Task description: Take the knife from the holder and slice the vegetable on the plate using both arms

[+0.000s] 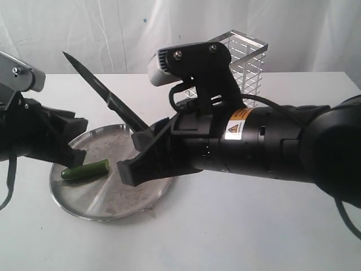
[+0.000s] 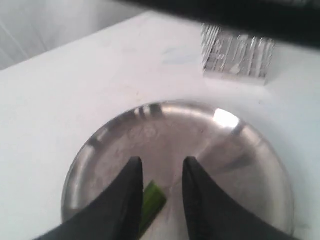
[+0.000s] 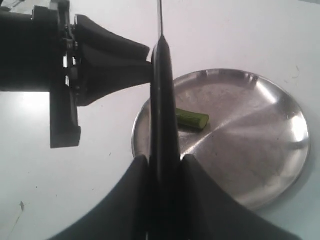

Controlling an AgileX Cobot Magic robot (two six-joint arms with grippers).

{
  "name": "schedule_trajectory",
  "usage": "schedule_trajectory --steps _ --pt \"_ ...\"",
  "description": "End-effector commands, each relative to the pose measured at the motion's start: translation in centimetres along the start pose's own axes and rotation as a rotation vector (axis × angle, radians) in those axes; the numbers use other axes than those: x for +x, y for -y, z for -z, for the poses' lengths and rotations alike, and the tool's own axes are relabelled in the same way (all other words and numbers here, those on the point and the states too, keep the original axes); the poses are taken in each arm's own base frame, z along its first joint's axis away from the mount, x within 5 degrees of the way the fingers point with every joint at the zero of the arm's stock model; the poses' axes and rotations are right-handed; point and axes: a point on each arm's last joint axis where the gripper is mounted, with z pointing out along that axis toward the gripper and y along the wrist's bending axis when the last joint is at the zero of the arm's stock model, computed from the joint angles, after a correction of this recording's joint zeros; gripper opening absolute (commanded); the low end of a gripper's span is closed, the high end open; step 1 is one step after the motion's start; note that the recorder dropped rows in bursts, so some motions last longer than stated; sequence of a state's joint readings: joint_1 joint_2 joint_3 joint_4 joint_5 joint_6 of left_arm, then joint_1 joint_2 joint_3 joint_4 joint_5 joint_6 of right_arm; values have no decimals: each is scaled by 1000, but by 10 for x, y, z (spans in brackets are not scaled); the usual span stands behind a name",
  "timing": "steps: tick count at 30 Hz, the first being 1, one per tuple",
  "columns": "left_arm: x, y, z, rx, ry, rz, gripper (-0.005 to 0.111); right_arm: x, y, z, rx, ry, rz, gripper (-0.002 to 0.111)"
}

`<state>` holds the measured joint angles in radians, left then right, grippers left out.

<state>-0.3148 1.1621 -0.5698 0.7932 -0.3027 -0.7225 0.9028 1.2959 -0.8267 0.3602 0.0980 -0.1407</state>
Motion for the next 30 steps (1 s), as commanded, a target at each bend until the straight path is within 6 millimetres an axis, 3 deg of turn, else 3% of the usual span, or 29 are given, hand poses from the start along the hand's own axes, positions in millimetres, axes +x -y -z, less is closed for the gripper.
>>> schedule_trajectory --steps 1,5,12,18,30 --pt "9 -4 0 -55 -100 -77 44 3 4 1 9 -40 -21 0" --pt "13 -3 -6 -34 -124 -148 58 4 5 1 11 -51 -30 0" --pt "41 -1 -36 10 -279 -232 58 2 27 -2 81 -41 -181 0" --pt "62 -12 -55 -45 -445 -412 58 15 31 -14 97 -131 -233 0" --pt "57 -19 -89 -39 -471 -602 58 29 37 -36 125 -185 -258 0"
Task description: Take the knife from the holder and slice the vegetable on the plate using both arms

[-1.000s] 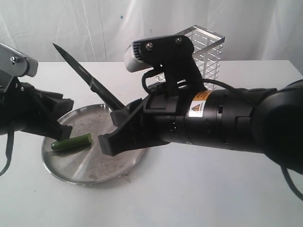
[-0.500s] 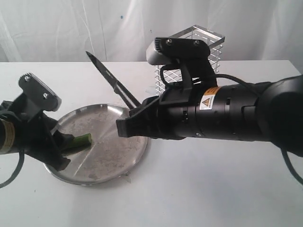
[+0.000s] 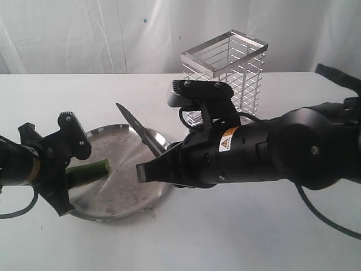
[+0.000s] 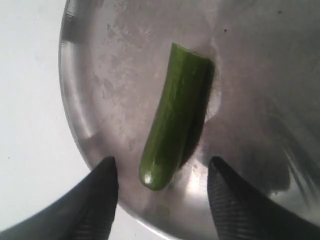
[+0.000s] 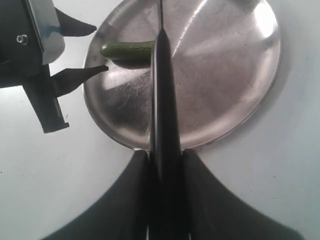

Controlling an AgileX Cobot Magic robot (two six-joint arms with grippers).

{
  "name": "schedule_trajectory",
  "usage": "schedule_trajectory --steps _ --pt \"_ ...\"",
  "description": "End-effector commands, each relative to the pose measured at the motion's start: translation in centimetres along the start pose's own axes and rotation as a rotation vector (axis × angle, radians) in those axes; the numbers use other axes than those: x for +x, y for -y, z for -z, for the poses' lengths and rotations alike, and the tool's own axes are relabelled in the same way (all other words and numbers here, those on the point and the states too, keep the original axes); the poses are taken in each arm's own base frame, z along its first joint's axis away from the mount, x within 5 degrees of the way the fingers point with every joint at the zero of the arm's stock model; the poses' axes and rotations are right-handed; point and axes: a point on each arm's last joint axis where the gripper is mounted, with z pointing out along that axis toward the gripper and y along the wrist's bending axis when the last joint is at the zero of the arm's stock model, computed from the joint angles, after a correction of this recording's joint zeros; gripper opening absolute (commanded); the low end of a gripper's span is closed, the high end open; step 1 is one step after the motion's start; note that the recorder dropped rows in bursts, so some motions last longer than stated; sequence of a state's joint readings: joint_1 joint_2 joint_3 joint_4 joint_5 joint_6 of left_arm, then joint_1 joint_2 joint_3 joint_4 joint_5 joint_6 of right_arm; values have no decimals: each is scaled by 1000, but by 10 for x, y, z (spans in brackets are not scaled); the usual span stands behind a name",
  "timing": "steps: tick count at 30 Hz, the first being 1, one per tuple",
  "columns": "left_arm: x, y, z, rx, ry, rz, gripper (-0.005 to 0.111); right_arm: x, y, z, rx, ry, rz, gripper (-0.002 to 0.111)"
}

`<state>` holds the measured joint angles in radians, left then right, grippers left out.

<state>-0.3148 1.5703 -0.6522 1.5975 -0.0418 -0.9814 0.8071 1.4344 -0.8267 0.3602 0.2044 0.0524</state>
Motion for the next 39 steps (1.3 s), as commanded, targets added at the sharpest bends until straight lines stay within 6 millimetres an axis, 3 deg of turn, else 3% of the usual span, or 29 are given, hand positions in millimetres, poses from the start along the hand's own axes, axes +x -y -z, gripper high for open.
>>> schedule_trajectory --steps 1,7,14,22,39 --pt "-11 -8 -11 -31 -1 -58 58 -2 3 -4 9 28 -10 0" --pt "-24 -19 -31 -62 -18 -105 58 -3 3 -5 9 34 -10 0" --pt "-24 -14 -52 -32 -50 -113 58 -3 3 -4 9 38 -10 0" --pt "-23 -12 -53 -20 -59 -69 58 -4 3 -4 9 48 -10 0" --pt "-46 -42 13 -111 113 246 58 -5 3 -4 8 56 -6 0"
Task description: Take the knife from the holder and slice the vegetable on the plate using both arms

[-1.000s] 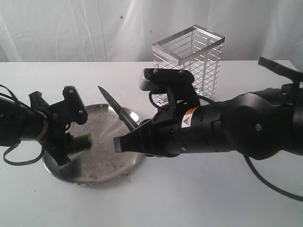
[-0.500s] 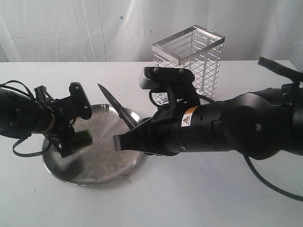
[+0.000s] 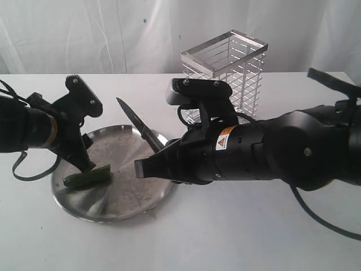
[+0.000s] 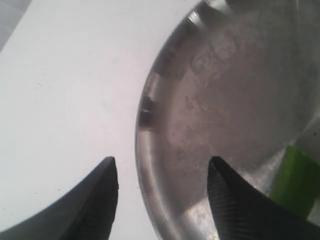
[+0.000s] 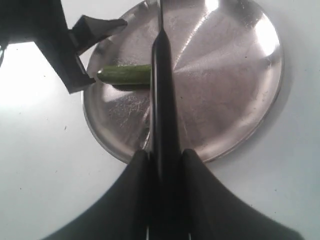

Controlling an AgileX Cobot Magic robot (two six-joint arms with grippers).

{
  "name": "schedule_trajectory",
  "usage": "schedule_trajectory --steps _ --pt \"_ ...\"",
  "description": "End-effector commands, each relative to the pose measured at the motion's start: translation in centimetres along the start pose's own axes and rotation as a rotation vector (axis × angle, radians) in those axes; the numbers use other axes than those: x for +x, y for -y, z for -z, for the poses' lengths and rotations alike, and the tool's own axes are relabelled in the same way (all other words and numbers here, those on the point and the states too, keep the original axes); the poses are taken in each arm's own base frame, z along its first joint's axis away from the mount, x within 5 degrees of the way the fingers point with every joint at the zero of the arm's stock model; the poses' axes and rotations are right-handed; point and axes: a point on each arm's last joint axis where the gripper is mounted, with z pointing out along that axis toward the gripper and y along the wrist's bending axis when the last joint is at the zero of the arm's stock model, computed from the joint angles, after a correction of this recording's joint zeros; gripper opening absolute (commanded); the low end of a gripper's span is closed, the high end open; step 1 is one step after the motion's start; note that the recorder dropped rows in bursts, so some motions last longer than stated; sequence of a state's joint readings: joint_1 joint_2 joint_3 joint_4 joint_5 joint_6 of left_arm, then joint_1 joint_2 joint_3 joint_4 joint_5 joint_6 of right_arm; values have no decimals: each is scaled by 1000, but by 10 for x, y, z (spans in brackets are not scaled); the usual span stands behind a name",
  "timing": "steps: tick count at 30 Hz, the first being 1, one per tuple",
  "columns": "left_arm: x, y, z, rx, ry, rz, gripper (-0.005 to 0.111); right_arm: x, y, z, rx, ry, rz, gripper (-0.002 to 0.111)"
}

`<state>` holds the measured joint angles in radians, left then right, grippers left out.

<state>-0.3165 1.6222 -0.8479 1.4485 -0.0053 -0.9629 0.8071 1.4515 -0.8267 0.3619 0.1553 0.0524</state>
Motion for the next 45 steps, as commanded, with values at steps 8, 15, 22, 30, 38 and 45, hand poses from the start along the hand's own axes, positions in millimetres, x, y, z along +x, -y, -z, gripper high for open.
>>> schedule_trajectory --steps 8,15,22,30,38,45 --pt "17 11 26 44 13 156 57 -2 2 0 4 25 -3 0" --pt "-7 23 55 285 261 471 57 -2 2 0 4 23 -1 0" --pt "-35 60 121 926 630 221 57 0 2 0 6 -3 1 0" --pt "-4 51 97 552 422 102 56 1 2 0 6 -8 7 0" --pt "1 38 88 377 359 94 56 -3 2 0 5 28 45 0" --pt "1 44 91 434 391 35 56 -10 3 1 6 101 49 0"
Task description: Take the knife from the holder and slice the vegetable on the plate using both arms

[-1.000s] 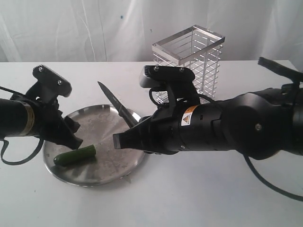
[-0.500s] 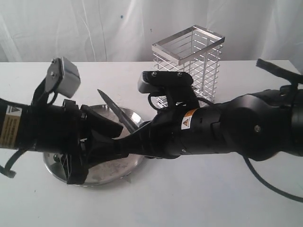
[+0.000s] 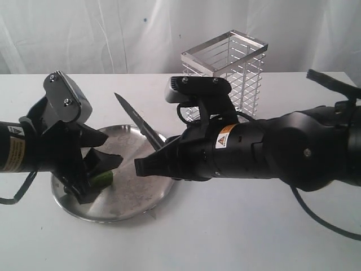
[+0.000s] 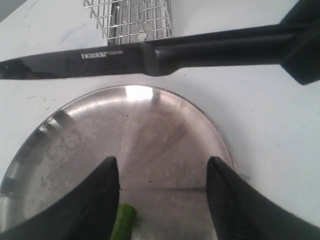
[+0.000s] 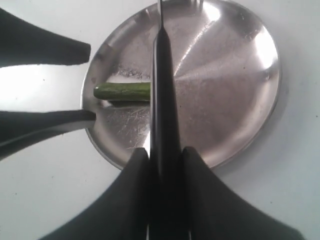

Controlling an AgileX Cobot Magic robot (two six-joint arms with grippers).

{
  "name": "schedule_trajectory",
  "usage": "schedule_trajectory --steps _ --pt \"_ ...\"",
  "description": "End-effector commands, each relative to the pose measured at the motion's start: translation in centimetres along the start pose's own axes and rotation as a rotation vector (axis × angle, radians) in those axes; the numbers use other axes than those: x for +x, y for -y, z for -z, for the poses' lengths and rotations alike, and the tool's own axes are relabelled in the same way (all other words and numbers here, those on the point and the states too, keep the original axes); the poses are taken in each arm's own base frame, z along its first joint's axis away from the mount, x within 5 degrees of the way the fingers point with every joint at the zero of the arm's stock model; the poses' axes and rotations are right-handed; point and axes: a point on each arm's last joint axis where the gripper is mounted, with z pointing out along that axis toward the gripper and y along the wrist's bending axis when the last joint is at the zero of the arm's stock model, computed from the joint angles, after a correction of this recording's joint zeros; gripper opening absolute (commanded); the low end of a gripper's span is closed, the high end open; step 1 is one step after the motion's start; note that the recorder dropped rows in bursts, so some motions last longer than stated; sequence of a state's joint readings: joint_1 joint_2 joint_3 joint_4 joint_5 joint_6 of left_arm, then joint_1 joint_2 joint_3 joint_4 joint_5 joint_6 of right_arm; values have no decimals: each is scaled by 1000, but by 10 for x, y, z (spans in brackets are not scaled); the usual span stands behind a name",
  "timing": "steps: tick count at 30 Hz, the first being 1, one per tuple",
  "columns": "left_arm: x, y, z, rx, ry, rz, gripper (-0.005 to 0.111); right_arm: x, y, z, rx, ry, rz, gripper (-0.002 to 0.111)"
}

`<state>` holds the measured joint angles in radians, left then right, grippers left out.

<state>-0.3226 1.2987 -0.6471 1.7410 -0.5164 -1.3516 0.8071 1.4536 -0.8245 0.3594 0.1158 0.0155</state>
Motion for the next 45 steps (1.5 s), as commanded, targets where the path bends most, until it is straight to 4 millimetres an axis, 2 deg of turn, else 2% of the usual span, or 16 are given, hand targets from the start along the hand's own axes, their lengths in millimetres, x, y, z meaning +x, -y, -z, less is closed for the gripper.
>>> schedule_trajectory --steps 1,5,8,10,13,19,22,26,28,30,32,35,37,40,43,45 --pt "3 10 2 74 15 -32 56 -9 2 1 6 74 9 0" --pt "25 21 1 107 -43 3 56 -11 2 2 6 96 10 0" --pt "20 30 4 202 -7 95 55 -11 2 2 5 96 7 0" --pt "3 32 10 256 72 185 53 -11 2 2 5 96 7 0" --pt "-34 29 28 318 244 206 49 -11 2 2 5 96 7 0" --pt "-119 25 97 398 665 124 48 -10 2 2 5 94 8 0" --pt "-156 14 138 272 847 47 48 -11 2 2 5 96 8 0" --pt "-182 -13 181 -167 899 -46 48 -10 2 2 5 90 8 0" --pt "-181 -33 192 -439 812 -52 48 -9 2 1 5 81 8 0" --pt "-171 -55 200 -716 644 -46 48 -9 2 1 6 74 8 0" --pt "-148 -76 204 -981 374 3 48 -8 2 1 6 72 8 0" --pt "-105 -91 198 -1175 -95 169 48 -9 2 1 6 79 8 0" --pt "-79 -86 183 -1090 -420 184 48 -10 2 2 5 93 8 0" --pt "-45 -62 148 -668 -760 143 48 -12 2 2 5 111 8 0" --pt "-28 -25 117 -176 -804 111 48 -12 2 2 5 107 8 0" --pt "-29 -1 101 99 -661 100 48 -11 2 2 5 94 8 0"
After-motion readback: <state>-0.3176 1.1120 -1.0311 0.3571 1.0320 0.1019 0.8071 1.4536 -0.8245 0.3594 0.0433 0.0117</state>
